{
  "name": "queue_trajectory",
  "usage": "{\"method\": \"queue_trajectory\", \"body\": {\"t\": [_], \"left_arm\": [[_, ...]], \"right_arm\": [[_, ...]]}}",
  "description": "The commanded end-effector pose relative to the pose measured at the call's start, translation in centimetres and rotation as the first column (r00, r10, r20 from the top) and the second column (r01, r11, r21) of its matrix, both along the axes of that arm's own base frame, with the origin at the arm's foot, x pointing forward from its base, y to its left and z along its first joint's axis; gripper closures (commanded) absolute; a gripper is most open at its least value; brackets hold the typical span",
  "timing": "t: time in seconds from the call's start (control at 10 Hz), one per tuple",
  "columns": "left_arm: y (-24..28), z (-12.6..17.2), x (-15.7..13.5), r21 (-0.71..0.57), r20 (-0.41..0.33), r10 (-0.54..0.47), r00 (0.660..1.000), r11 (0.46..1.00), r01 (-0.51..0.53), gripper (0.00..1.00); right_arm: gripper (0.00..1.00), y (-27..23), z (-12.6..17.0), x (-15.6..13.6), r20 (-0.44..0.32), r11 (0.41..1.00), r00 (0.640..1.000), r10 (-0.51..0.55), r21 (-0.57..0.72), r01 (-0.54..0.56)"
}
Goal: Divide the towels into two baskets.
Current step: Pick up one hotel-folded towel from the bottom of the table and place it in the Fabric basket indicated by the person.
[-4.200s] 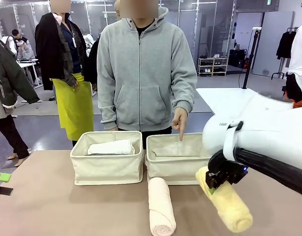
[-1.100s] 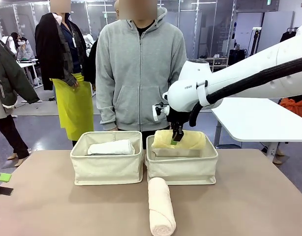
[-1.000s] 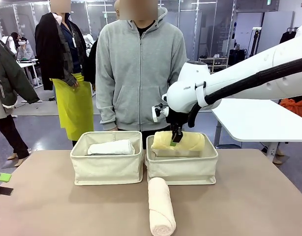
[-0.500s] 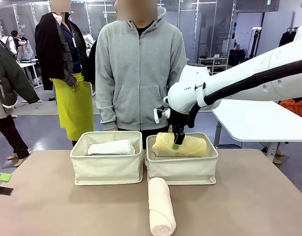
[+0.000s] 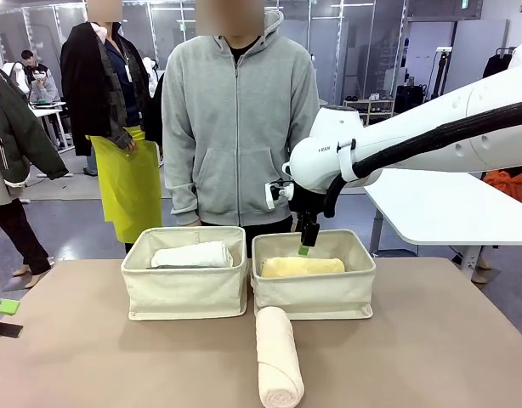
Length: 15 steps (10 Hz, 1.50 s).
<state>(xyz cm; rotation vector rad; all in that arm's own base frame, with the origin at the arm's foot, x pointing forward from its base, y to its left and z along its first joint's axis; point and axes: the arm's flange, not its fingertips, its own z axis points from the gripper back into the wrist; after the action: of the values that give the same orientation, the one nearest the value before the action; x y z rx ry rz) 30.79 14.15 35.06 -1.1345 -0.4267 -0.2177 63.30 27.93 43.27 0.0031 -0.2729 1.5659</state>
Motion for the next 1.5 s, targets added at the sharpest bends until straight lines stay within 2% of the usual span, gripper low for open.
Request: {"method": "queue_trajectory", "body": {"t": [0.0, 1.0, 1.2, 1.3, 1.4], "left_arm": [[0.1, 0.3, -0.2, -0.013, 0.014, 0.006, 1.000, 1.000, -0.006, 0.00], [0.1, 0.3, -0.2, -0.013, 0.014, 0.006, 1.000, 1.000, -0.006, 0.00], [0.1, 0.3, -0.2, -0.013, 0.014, 0.006, 1.000, 1.000, -0.006, 0.00], [0.1, 0.3, -0.2, -0.013, 0.014, 0.006, 1.000, 1.000, -0.006, 0.00], [0.1, 0.3, -0.2, -0.013, 0.014, 0.006, 1.000, 1.000, -0.006, 0.00]], "right_arm": [[0.00, 0.0, -0.3, 0.0, -0.004, 1.000, 1.000, 0.003, -0.003, -0.003], [0.00, 0.0, -0.3, 0.0, -0.004, 1.000, 1.000, 0.001, -0.001, -0.001], [0.00, -2.6, 3.4, -4.0, -0.014, 0.998, 0.999, -0.045, 0.045, 0.046], [0.00, -3.9, 4.6, -6.1, 0.006, 0.996, 0.997, -0.076, 0.048, 0.075], [0.00, -5.8, 5.1, -7.8, -0.040, 0.989, 0.993, -0.111, 0.092, 0.115]]}}
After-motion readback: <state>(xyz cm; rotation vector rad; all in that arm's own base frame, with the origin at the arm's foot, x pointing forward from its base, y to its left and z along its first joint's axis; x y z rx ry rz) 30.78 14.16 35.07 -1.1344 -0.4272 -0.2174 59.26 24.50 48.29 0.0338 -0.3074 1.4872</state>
